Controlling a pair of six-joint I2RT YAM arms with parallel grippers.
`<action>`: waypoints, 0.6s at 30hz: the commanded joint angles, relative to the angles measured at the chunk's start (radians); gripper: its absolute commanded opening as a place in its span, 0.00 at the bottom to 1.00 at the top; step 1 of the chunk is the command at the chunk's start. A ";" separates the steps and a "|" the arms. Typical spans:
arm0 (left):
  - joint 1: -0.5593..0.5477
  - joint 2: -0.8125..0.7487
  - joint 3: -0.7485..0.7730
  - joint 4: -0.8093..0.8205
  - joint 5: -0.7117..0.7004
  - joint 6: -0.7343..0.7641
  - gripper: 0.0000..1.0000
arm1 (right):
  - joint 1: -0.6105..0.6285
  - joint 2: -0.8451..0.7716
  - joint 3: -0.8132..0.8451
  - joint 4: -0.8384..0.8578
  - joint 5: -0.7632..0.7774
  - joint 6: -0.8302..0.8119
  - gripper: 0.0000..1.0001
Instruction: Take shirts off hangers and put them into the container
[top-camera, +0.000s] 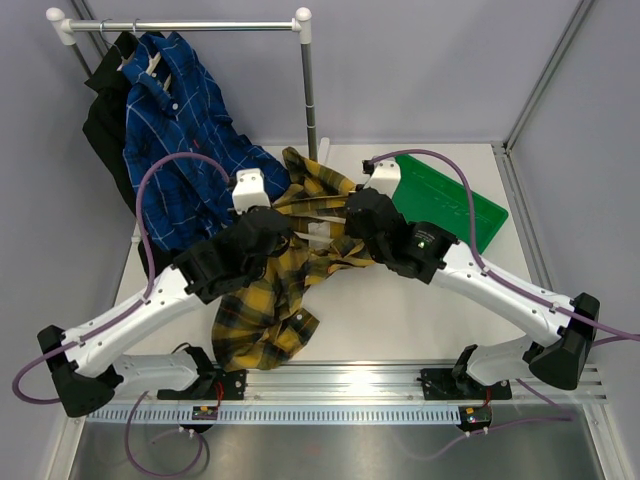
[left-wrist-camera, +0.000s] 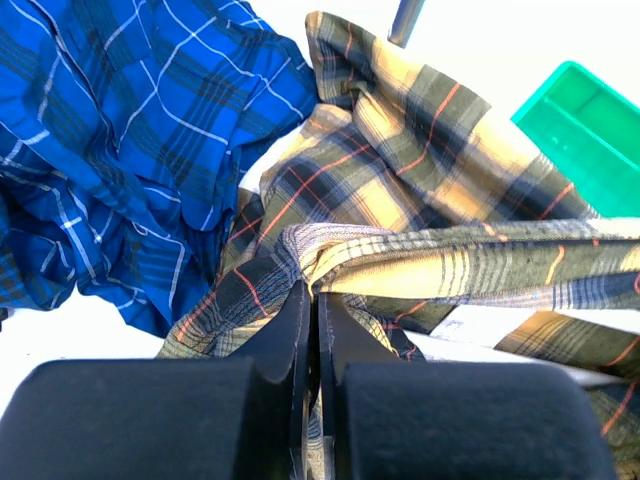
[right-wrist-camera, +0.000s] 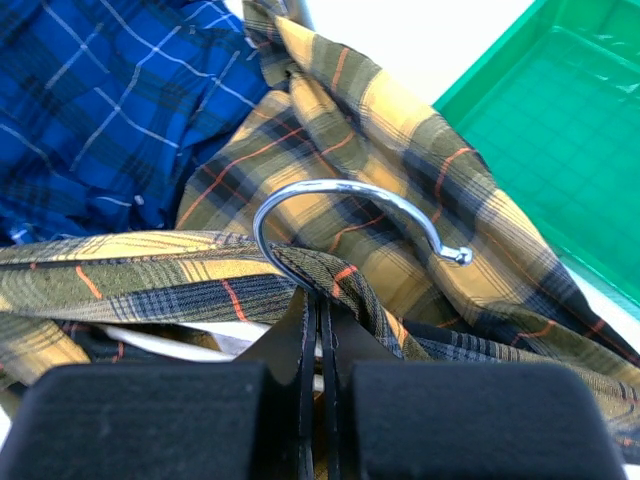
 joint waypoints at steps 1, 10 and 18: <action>0.084 -0.066 -0.018 -0.005 -0.120 0.054 0.00 | -0.013 -0.069 0.007 -0.042 0.125 -0.013 0.00; 0.182 -0.124 -0.015 0.032 -0.100 0.132 0.00 | -0.015 -0.124 -0.083 0.004 0.105 -0.103 0.00; 0.208 -0.153 -0.025 0.072 -0.049 0.186 0.00 | -0.015 -0.190 -0.169 0.067 0.065 -0.201 0.00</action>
